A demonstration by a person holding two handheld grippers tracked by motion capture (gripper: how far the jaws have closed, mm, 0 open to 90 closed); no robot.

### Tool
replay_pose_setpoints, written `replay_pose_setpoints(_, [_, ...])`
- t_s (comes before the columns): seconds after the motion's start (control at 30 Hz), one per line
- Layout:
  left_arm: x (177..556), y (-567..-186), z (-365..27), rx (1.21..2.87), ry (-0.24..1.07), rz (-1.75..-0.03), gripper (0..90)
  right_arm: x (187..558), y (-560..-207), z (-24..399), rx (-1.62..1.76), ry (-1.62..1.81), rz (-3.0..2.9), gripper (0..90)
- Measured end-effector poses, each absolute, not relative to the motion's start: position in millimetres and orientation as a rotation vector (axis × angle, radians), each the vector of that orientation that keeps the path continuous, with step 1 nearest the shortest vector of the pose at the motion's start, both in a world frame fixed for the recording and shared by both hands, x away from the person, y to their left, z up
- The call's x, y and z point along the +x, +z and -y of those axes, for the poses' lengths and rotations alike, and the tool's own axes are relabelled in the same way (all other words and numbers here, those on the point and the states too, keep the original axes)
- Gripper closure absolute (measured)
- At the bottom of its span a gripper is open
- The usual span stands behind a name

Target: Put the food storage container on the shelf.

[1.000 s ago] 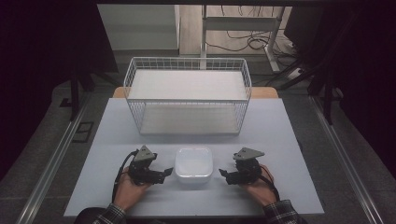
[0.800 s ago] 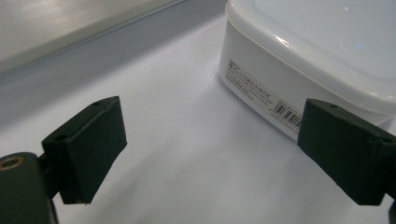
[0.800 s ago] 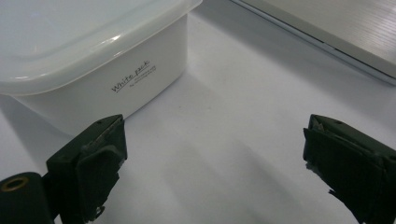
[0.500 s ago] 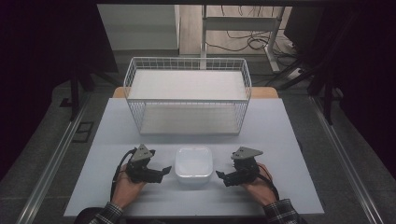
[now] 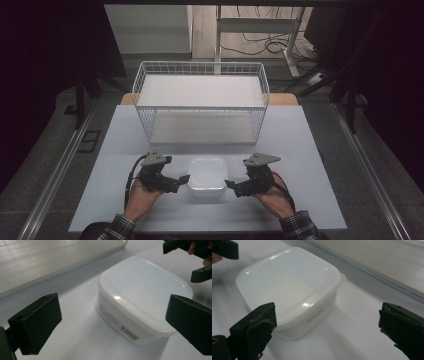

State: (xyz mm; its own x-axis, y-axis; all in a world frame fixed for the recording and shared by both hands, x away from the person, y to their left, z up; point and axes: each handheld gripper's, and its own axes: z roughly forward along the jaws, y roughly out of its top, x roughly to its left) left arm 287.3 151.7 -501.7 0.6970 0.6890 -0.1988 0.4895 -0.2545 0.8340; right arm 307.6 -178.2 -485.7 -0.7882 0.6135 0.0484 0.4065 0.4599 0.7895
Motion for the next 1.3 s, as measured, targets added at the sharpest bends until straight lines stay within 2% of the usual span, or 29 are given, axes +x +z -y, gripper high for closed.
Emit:
replay_pose_setpoints(0.43, [301,-509,-132,1.929,0.184,-0.91,1.5,308,-488,149,0.899,1.253,-2.488,0.0])
replay_pose_setpoints(0.57, [303,-517,-127,1.94,0.128,-0.924,1.4,310,-492,146,0.951,1.25,-2.53,4.2])
replay_pose_setpoints(0.67, [303,-518,-128,1.934,0.068,-0.921,4.6,313,-495,148,0.993,1.277,-2.539,4.3])
replay_pose_setpoints(0.77, [300,-518,-128,1.928,-0.005,-0.889,15.9,314,-499,149,1.064,1.337,-2.569,8.2])
replay_pose_setpoints(0.83, [296,-517,-127,1.942,-0.006,-0.88,15.7,313,-500,149,1.091,1.342,-2.621,10.1])
replay_pose_setpoints(0.9, [290,-514,-127,1.96,-0.009,-0.89,17.9,308,-497,150,1.096,1.306,-2.656,16.2])
replay_pose_setpoints(0.97, [287,-514,-128,1.953,-0.019,-0.9,25.0,304,-492,153,1.108,1.271,-2.664,22.7])
replay_pose_setpoints(1.0, [285,-513,-129,1.952,-0.022,-0.909,25.0,304,-492,153,1.108,1.271,-2.664,22.7])
replay_pose_setpoints(1.1, [278,-508,-132,1.956,0.002,-0.919,35.5,297,-488,160,1.141,1.277,-2.646,34.9])
replay_pose_setpoints(1.13, [275,-506,-133,1.959,0.021,-0.92,40.0,295,-487,162,1.151,1.285,-2.628,40.7])
replay_pose_setpoints(1.17, [274,-504,-135,1.96,0.033,-0.92,48.5,291,-483,165,1.156,1.291,-2.581,51.9])
replay_pose_setpoints(1.3, [272,-503,-140,1.931,0.0,-0.949,55.1,289,-481,167,1.172,1.304,-2.571,56.6])
